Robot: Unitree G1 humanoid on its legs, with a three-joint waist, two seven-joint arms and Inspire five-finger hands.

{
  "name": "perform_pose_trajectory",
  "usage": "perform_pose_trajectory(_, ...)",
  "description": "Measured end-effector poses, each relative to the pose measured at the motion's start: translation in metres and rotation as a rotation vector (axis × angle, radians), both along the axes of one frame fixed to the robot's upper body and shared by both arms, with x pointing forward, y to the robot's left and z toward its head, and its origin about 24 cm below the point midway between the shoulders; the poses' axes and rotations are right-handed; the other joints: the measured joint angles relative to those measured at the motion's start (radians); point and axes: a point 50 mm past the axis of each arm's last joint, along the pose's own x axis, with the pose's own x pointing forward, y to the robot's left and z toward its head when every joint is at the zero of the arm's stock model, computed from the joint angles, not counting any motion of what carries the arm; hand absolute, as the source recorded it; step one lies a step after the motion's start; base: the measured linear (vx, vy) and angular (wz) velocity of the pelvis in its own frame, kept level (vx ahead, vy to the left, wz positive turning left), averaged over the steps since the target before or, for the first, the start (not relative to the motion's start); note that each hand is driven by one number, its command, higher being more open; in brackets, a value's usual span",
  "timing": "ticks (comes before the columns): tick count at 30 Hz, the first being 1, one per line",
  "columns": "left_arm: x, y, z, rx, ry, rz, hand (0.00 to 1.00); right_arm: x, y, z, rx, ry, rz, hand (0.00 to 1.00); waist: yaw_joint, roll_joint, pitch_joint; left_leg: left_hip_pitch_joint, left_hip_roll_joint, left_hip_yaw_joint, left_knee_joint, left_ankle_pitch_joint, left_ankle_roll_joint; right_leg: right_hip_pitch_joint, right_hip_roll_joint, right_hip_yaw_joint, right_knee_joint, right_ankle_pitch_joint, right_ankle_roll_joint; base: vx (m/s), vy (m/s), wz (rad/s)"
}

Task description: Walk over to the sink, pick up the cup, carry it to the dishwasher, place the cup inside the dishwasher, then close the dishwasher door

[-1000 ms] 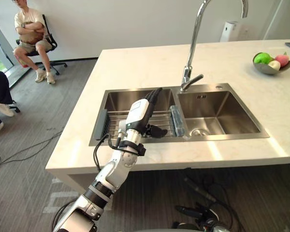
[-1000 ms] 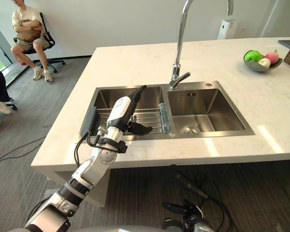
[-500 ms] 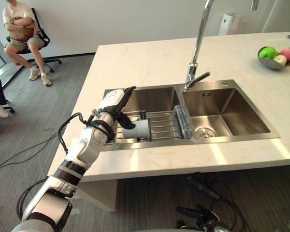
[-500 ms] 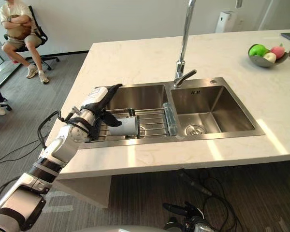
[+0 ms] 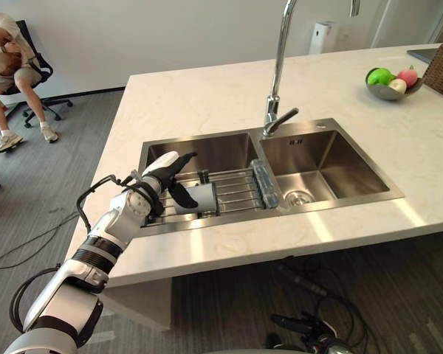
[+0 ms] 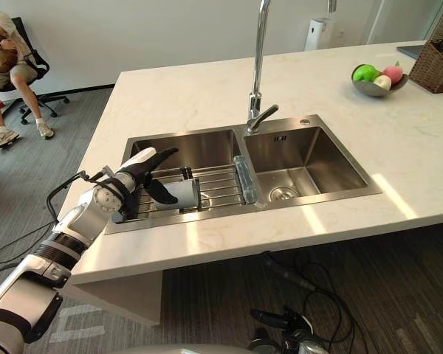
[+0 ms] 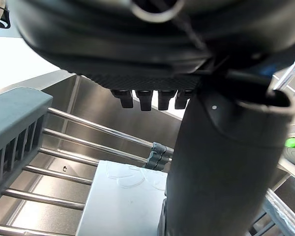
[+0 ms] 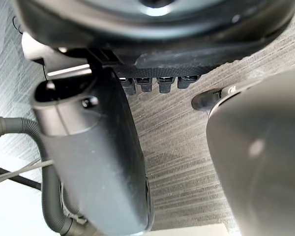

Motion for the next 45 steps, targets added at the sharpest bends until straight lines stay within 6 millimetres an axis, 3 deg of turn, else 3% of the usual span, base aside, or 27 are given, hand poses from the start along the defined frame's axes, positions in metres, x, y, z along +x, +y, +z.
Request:
perform_pose_trajectory(5, 0.002, 0.004, -0.003, 0.01, 0.032, 0.006, 1.0, -0.002, -0.002, 0.0, -0.006, 0.005, 0.003, 1.0, -0.02, -0.004, 0.002, 0.009, -0.002, 0.008, -0.009, -0.001, 0.0, 0.001, 0.001, 0.007, 0.0, 0.0, 0.0, -0.02, -0.013, -0.06)
perform_pose_trajectory(12, 0.001, 0.001, -0.005, 0.005, 0.054, -0.011, 1.0, -0.033, -0.008, -0.005, -0.029, 0.088, 0.008, 1.0, -0.023, -0.01, 0.004, 0.013, 0.001, 0.016, -0.009, -0.002, -0.002, 0.0, 0.003, 0.014, -0.002, 0.002, 0.0, -0.05, -0.023, -0.03)
perform_pose_trajectory(19, 0.001, 0.001, -0.004, -0.001, 0.046, -0.021, 1.0, -0.031, -0.007, -0.005, -0.028, 0.082, 0.012, 1.0, -0.03, -0.012, 0.004, 0.014, 0.001, 0.017, -0.009, -0.002, -0.002, 0.0, 0.004, 0.015, -0.004, 0.004, 0.002, -0.04, -0.021, -0.01)
perform_pose_trajectory(27, -0.006, 0.014, -0.006, -0.051, 0.027, 0.028, 1.0, -0.03, -0.006, -0.005, -0.029, 0.084, 0.012, 1.0, -0.02, -0.02, 0.009, 0.012, 0.001, 0.011, -0.009, -0.002, -0.002, 0.002, 0.003, 0.007, -0.004, 0.004, 0.003, -0.02, -0.015, 0.03)
perform_pose_trajectory(34, -0.019, 0.01, -0.017, -0.068, 0.042, 0.01, 1.0, -0.031, -0.006, -0.005, -0.031, 0.097, 0.013, 1.0, -0.008, -0.023, 0.01, -0.003, -0.002, -0.019, -0.001, 0.0, 0.001, 0.007, -0.004, -0.022, -0.006, 0.004, 0.003, -0.02, -0.012, 0.11)
perform_pose_trajectory(39, -0.026, 0.001, -0.017, -0.078, 0.082, -0.048, 1.0, -0.031, -0.006, -0.006, -0.027, 0.117, 0.014, 1.0, 0.012, -0.024, 0.01, -0.007, 0.0, -0.028, 0.006, 0.0, 0.001, 0.011, -0.005, -0.03, -0.007, 0.004, 0.003, -0.04, -0.027, 0.05)
perform_pose_trajectory(45, -0.029, 0.0, -0.016, -0.085, 0.099, -0.058, 1.0, -0.031, -0.006, -0.006, -0.025, 0.123, 0.014, 1.0, 0.013, -0.024, 0.01, -0.011, 0.0, -0.034, 0.009, 0.0, 0.001, 0.011, -0.006, -0.036, -0.007, 0.004, 0.004, -0.04, -0.02, 0.02)
